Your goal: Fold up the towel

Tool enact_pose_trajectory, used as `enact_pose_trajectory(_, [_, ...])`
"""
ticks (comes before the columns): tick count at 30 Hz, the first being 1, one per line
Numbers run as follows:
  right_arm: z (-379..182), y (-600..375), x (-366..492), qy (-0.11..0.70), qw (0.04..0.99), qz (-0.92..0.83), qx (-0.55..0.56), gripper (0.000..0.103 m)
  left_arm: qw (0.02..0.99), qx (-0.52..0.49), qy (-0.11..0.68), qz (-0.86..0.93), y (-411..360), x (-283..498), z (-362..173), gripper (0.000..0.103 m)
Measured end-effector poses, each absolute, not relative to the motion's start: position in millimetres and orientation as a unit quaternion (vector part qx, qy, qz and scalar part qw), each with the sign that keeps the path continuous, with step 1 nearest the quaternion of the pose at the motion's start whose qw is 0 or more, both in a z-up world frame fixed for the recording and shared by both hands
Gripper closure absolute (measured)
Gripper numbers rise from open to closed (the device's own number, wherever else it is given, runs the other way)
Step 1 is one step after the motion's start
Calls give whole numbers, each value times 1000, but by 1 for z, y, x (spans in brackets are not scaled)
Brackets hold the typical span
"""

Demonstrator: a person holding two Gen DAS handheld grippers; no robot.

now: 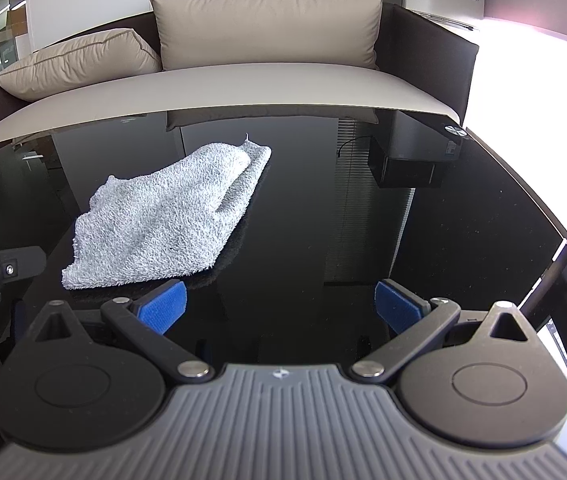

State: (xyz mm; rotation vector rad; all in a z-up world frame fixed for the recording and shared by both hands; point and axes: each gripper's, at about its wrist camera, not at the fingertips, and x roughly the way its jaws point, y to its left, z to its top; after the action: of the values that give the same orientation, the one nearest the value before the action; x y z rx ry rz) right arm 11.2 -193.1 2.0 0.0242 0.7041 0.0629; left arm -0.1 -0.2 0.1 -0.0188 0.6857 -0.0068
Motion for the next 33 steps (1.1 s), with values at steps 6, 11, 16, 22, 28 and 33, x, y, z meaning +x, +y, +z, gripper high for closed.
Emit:
enact_pose_trajectory(6, [2,-193,6,337,941,30,11,0,942,-12,336,-4,-2,-1,1,1])
enact_pose_trajectory(11, [3,-193,5,337,941,31,10,0,941,-15,337,-7,-1,0,-1,1])
enact_pose_trajectory(16, [1,-192,6,336,941,30,10,0,942,-14,337,-8,-1,0,-1,1])
enact_pose_trajectory(22, [1,-192,7,337,941,30,10,0,941,-15,337,-7,-2,1,-2,1])
enact_pose_trajectory(28, [1,-193,7,337,941,31,11,0,941,-14,337,-9,-3,0,-2,1])
enact_pose_trajectory(33, [1,-194,8,338,941,30,11,0,941,-15,337,-9,-2,0,-2,1])
